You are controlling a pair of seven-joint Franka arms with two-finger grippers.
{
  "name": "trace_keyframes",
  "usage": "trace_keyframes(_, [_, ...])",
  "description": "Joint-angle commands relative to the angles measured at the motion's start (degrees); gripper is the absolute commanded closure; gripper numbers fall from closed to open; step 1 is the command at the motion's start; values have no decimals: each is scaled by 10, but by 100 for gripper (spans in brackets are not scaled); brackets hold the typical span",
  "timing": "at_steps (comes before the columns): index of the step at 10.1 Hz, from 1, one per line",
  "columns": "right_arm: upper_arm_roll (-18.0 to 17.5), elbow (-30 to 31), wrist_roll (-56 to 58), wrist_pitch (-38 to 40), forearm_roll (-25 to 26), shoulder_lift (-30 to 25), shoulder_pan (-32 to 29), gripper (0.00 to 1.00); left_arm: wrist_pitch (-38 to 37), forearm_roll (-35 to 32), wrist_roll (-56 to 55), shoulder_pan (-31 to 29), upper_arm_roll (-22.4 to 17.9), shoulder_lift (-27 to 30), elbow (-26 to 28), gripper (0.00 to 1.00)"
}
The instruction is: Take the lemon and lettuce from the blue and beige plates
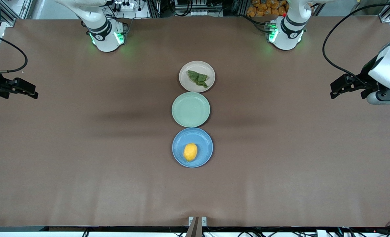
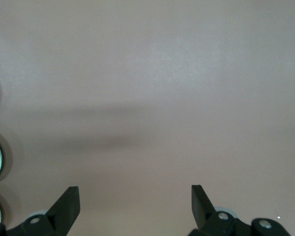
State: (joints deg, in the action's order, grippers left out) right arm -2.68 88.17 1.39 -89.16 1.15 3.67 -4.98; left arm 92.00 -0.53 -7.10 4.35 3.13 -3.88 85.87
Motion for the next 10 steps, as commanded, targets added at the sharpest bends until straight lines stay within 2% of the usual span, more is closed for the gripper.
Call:
trace_keyframes(1, [-6,-27,-3,21,-5,3,-8,0,-6,3,12,-1,-1,9,3,0])
trace_keyframes(4, [-6,-33,-2,32,-5,3,-8,0,-6,23,13,-1,2,9,3,0])
trace_keyframes(5, [-6,-33,8,32,3,3,-8,0,-19,29,16,0,18,12,9,0])
trace_keyframes(6, [-4,-33,39,30,2,4,-11,0,-48,29,5,0,55,9,10,0])
trace_keyframes(7, [-4,-32,72,31,4,5,-11,0,-50,32,-14,1,84,6,16,0])
trace_keyframes(10, [-7,-31,71,24,-4,13,-4,0,-35,45,-88,6,174,-30,26,0])
